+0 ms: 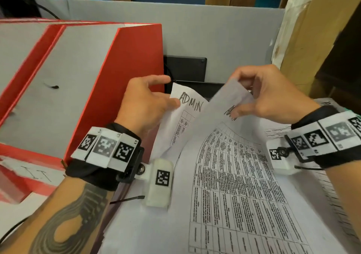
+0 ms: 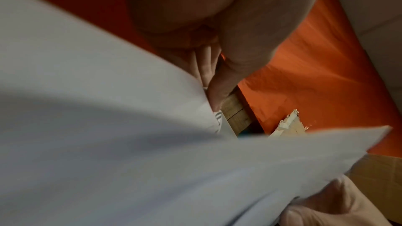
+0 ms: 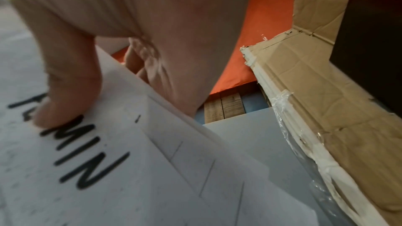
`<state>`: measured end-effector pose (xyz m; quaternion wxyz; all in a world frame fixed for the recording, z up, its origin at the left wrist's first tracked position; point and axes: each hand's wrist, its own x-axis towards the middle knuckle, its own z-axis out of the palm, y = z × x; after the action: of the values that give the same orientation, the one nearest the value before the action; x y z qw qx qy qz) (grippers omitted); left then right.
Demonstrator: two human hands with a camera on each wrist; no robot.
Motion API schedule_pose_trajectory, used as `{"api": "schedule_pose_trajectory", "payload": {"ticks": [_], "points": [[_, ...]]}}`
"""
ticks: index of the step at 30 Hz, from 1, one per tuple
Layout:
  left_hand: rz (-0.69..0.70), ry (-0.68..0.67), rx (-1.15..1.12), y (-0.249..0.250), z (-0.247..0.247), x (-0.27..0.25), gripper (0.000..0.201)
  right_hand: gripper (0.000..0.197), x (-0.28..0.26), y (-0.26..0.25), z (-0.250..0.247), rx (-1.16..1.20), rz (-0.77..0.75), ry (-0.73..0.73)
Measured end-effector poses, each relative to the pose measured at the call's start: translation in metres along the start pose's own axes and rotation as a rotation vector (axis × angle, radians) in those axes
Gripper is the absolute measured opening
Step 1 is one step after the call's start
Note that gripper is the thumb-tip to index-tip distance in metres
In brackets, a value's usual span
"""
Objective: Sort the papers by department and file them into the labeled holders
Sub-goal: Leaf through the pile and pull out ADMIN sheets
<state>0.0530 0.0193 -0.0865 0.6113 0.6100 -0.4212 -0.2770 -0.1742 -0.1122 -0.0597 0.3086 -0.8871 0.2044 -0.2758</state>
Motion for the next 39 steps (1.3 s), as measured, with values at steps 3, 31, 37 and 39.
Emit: {"api": "schedule_pose_trajectory", "payload": {"ticks": [3, 31, 37, 39], "points": [[0.023, 0.05, -0.043, 0.004, 0.001, -0.002, 0.062, 0.048, 0.0, 0.001, -0.001, -0.035, 0.044, 0.014], [0.069, 0.061, -0.094, -0.002, 0.0, 0.001, 0.017, 0.03, -0.005, -0.006, 0.001, -0.03, -0.116, -0.077], [0.219, -0.364, -0.005, 0.007, 0.005, -0.012, 0.02, 0.015, -0.003, -0.009, 0.013, -0.055, -0.162, -0.103], [0.174, -0.528, -0.032, 0.014, 0.007, -0.018, 0.026, 0.021, -0.004, -0.01, 0.012, -0.036, -0.129, -0.159]]}}
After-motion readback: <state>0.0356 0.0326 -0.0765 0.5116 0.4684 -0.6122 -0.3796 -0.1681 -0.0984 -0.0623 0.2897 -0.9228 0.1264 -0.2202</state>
